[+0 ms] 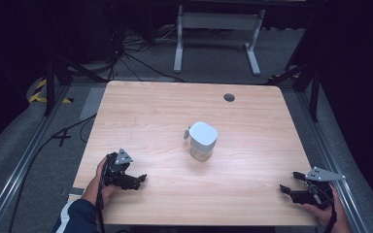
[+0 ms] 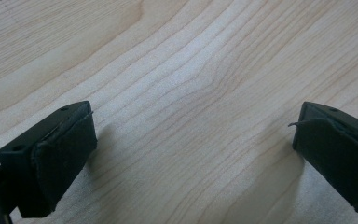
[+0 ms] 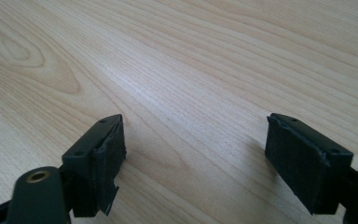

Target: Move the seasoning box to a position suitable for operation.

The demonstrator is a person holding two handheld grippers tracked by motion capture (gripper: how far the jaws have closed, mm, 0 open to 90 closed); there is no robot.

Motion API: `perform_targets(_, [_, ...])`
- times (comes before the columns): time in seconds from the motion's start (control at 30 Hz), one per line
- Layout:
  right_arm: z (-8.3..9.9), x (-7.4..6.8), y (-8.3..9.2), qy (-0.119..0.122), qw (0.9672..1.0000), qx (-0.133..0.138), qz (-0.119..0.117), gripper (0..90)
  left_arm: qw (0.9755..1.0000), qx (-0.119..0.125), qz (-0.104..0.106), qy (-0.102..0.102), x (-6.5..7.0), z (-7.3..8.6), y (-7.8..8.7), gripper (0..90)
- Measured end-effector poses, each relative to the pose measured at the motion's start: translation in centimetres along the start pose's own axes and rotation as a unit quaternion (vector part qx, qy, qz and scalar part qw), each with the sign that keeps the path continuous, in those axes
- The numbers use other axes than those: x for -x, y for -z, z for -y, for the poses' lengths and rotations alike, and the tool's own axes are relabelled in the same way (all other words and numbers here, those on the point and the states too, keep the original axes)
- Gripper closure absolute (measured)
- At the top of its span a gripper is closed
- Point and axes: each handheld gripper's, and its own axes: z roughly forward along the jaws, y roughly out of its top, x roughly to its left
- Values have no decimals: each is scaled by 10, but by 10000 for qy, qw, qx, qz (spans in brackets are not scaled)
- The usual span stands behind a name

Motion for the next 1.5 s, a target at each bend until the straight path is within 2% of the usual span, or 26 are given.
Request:
perform_targets(0.27, [0, 0, 0, -3, 10000, 1, -2, 203, 10000, 39, -13, 40, 1, 2, 1, 1])
perform_targets(0.73, [-5, -2, -4, 33, 10000, -76, -19, 175, 9999, 19, 45, -120, -2, 0, 1, 1])
perform_targets(0.77, [-6, -1, -5, 119, 9999, -68, -99, 176, 9999, 29, 45, -106, -2, 0, 0, 1])
perform_targets(0.9, [-8, 1, -7, 102, 9999, -74, -118, 176, 9998, -102, 93, -113, -1, -2, 2, 10])
perform_targets(1.0, [-9, 2, -8, 81, 9999, -101, -113, 176, 9997, -37, 191, -131, -2, -2, 3, 71])
perform_targets(1.07, [-11, 2, -9, 64, 9998, -162, -74, 178, 9995, 34, 235, -226, -4, -3, 5, 178])
perform_targets(1.13, [-13, 3, -10, 44, 9998, -155, -78, 207, 9996, 4, 220, -196, -3, -3, 5, 191])
perform_targets(1.17, [-13, 4, -11, 13, 9999, -95, -58, 243, 9995, -1, 207, -239, -2, -4, 6, 200])
perform_targets(1.23, [-14, 7, -11, 1, 10000, 1, -44, 255, 9992, 41, 182, -350, -2, -5, 7, 266])
perform_targets(1.33, [-16, 7, -9, -57, 9999, 103, -38, 280, 9993, 86, 158, -315, -2, -7, 8, 281])
perform_targets(1.37, [-18, 7, -8, -2, 9999, 136, -51, 289, 9992, 142, 134, -347, -4, -9, 10, 281])
perform_targets(1.4, [-21, 6, -7, 22, 9999, 145, -75, 295, 9993, 190, 161, -264, -4, -11, 10, 296])
perform_targets(1.47, [-29, 5, -4, 111, 9996, 232, -132, 311, 9992, 236, 159, -298, -5, -17, 12, 296])
perform_targets(1.5, [-39, 1, -3, 233, 9991, 323, -152, 338, 9989, 313, 111, -333, -4, -20, 13, 303])
